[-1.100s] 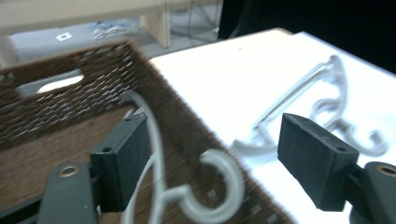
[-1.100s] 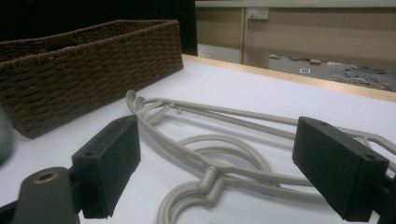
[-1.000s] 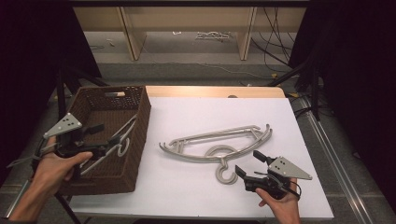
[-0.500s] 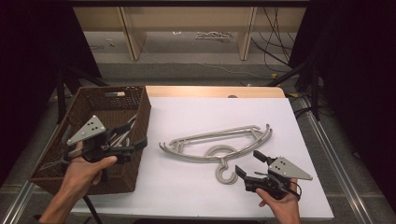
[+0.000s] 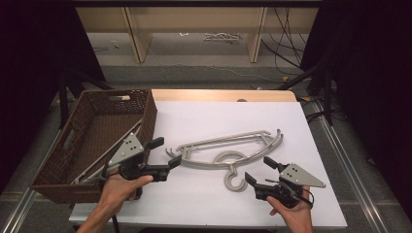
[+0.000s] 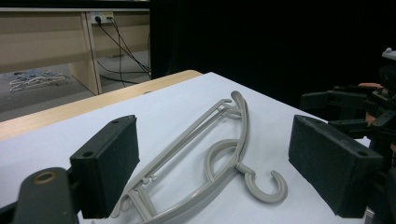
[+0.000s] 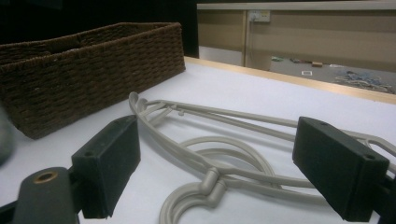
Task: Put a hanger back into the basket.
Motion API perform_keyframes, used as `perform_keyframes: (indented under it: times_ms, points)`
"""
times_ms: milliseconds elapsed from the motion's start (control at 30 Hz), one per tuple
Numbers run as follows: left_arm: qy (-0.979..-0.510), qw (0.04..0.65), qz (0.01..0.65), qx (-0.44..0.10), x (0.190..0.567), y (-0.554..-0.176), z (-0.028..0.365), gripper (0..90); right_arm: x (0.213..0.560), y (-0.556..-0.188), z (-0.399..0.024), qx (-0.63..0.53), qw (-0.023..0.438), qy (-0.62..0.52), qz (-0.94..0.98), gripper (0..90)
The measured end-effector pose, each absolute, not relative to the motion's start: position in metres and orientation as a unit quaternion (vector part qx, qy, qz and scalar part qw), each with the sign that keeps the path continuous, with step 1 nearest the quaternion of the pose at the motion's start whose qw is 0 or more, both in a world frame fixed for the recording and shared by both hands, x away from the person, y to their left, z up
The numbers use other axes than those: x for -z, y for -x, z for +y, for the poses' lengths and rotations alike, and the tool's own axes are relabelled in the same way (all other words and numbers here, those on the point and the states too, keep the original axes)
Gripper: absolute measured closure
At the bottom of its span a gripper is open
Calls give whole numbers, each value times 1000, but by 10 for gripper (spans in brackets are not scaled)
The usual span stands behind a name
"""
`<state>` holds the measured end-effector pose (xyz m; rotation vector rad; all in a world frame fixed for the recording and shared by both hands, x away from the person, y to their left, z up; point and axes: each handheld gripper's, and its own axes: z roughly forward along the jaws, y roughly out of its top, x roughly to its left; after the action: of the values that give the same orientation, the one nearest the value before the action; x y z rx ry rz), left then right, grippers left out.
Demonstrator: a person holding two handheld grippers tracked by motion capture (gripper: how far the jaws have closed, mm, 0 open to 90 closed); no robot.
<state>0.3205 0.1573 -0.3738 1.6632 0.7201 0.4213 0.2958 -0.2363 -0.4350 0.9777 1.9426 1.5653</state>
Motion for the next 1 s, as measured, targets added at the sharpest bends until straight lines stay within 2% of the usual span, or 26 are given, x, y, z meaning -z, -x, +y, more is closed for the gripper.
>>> perform_keyframes:
  times_ms: [367, 667, 1000]
  points:
    - [-714, 600, 299, -202, 401, -310, 150, 160, 434, -296, -237, -571, 223, -347, 710, 158]
    - [-737, 574, 301, -192, 420, -303, 145, 160, 433, -294, -237, -575, 226, -352, 704, 158]
    - [-766, 548, 280, -184, 428, -316, 126, 161, 433, -294, -238, -573, 229, -351, 704, 158]
